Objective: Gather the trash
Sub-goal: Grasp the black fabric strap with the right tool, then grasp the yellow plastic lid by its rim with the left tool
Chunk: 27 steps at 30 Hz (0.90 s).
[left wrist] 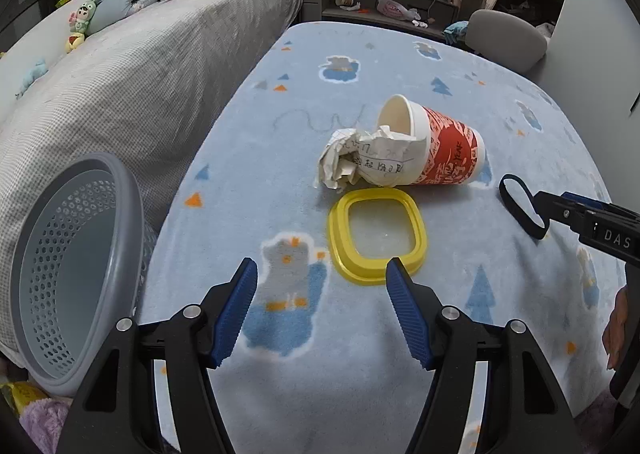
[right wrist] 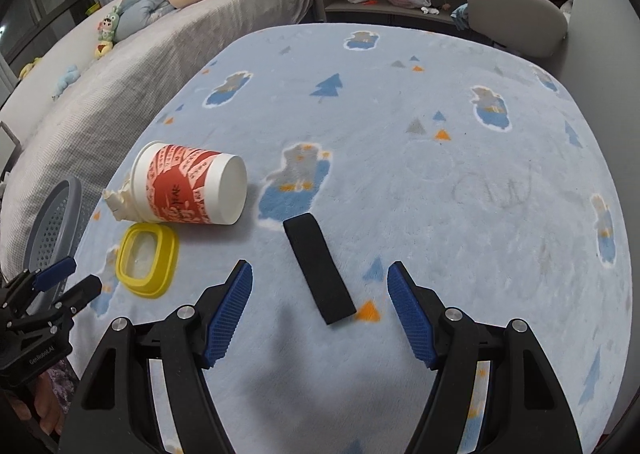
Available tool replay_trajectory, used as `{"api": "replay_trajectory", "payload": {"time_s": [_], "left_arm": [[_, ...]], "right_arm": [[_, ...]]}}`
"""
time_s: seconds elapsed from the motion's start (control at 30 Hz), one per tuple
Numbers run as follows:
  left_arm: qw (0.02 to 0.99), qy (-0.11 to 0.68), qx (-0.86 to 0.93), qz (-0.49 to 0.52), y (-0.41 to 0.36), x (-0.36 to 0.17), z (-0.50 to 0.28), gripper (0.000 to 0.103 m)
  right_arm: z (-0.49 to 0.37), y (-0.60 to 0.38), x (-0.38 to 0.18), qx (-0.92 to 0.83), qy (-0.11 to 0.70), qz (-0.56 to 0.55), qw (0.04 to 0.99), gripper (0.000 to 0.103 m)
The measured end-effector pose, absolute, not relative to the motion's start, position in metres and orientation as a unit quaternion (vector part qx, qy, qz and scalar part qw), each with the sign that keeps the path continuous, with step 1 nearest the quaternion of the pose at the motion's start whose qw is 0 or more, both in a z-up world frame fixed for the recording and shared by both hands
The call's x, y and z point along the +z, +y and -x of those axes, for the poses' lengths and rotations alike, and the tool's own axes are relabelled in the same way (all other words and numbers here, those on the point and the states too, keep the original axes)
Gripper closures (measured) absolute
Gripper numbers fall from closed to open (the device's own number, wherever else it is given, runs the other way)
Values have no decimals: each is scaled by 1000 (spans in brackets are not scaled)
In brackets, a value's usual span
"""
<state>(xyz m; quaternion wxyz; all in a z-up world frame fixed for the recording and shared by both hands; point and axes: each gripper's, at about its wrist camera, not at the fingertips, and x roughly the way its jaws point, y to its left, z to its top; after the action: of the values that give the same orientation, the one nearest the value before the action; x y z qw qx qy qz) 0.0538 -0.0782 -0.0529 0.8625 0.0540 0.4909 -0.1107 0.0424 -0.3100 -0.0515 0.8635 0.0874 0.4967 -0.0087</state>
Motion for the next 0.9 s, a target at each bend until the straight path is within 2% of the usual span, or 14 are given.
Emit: {"api": "replay_trajectory", "payload": {"time_s": [0.5, 0.7, 0.77, 0.83, 0.9], "left_arm": [[858, 500, -109, -54, -96, -64, -57, 39], [857, 501, -109, -52, -97, -65, -56, 39], [856, 502, -109, -52, -97, -65, -57, 39], [856, 502, -108, -51, -98, -65, -56, 39], [856, 502, -108, -51, -98, -65, -56, 39]], "right_arm": [[-51, -311, -75, -15, 511, -74, 857, 38], [-52, -314, -80, -24, 514, -69, 855, 53], [-52, -314, -79, -21, 514, -71, 855, 69], [-52, -314, -79, -16, 515, -75, 854, 78], [-51, -312, -78, -13, 514, -77, 854, 78]]}}
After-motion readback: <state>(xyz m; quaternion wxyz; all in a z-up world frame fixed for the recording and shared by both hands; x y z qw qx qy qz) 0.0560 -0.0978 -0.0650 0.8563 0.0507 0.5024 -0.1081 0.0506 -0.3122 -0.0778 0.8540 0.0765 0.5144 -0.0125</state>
